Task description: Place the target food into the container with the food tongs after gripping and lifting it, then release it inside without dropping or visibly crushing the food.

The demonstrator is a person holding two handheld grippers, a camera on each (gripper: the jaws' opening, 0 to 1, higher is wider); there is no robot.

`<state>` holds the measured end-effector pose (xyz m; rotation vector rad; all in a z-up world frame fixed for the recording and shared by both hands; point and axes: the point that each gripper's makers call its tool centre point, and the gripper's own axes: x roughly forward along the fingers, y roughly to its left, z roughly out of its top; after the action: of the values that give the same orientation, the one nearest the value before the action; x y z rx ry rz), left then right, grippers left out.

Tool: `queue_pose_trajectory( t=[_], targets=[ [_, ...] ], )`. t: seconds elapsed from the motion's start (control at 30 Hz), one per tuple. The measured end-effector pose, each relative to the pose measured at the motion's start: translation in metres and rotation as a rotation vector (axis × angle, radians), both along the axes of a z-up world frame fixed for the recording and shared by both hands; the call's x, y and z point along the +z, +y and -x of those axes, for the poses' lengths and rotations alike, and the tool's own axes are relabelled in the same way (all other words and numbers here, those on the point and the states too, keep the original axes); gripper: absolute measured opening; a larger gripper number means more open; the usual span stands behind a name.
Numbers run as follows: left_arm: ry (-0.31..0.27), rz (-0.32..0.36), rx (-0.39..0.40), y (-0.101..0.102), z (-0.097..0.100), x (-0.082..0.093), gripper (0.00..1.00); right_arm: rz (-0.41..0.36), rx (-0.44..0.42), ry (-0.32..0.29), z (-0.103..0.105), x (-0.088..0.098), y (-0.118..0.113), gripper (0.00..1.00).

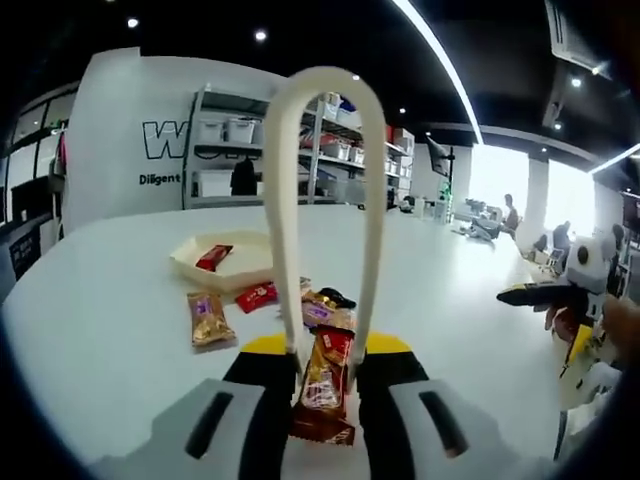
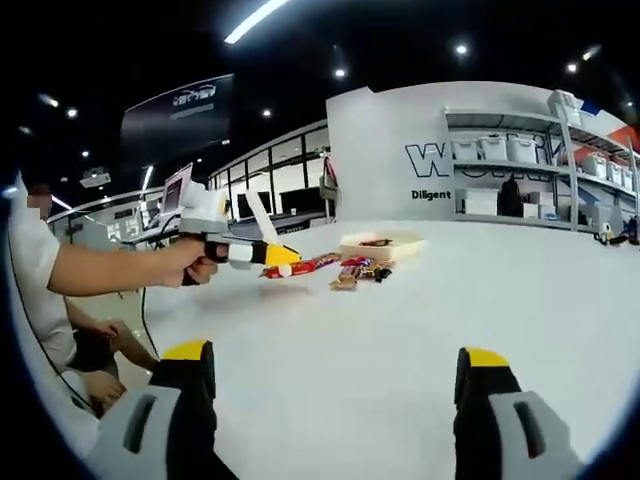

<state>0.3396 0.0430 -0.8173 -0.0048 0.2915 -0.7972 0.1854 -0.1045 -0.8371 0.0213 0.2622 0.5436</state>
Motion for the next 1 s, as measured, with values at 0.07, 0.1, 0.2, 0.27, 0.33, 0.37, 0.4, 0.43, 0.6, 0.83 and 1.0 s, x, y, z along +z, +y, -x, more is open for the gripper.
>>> queue_pose_trajectory(
  t=[0.07, 0.1, 0.2, 0.27, 0.33, 0.37, 0.4, 0.43, 0.6, 0.83, 1.0],
  targets=[
    [-0.007, 0.001, -0.008, -0.003, -0.002, 0.004, 0.22, 0.007, 0.003, -0.003, 0.000, 0.001, 0.001, 1.00],
    [-0.008, 0.000, -0.009, -0.004, -0.004, 0.006, 0.22, 0.009, 0.004, -0.005, 0.000, 0.001, 0.001, 0.99],
    [-0.022, -0.010, -0.017, -0.008, -0.012, 0.013, 0.22, 0.009, 0.006, -0.004, 0.000, 0.002, 0.001, 0.99],
    [-0.028, -0.008, -0.018, -0.010, -0.018, 0.019, 0.22, 0.013, 0.009, 0.003, -0.001, 0.001, 0.001, 0.99],
    [-0.026, 0.002, -0.017, -0.012, -0.027, 0.026, 0.22, 0.019, 0.008, -0.003, -0.003, 0.003, 0.000, 0.99],
    [-0.029, 0.003, -0.015, -0.012, -0.030, 0.028, 0.22, 0.018, 0.008, -0.004, -0.003, 0.003, 0.000, 0.99],
    [-0.031, 0.001, -0.015, -0.014, -0.035, 0.030, 0.22, 0.012, 0.006, -0.008, -0.004, 0.006, -0.001, 0.99],
    [-0.029, 0.000, -0.016, -0.015, -0.039, 0.031, 0.22, 0.008, 0.006, -0.010, -0.005, 0.007, -0.001, 0.99],
    [0.018, 0.071, 0.036, -0.011, -0.070, 0.035, 0.22, 0.016, 0.017, -0.013, -0.010, 0.012, -0.002, 0.99],
    [0.006, 0.049, 0.056, -0.015, -0.102, 0.036, 0.22, 0.022, 0.022, -0.025, -0.012, 0.019, -0.006, 0.99],
    [0.000, 0.021, 0.060, -0.021, -0.132, 0.039, 0.22, 0.048, 0.013, -0.017, -0.019, 0.017, -0.010, 0.99]
  ],
)
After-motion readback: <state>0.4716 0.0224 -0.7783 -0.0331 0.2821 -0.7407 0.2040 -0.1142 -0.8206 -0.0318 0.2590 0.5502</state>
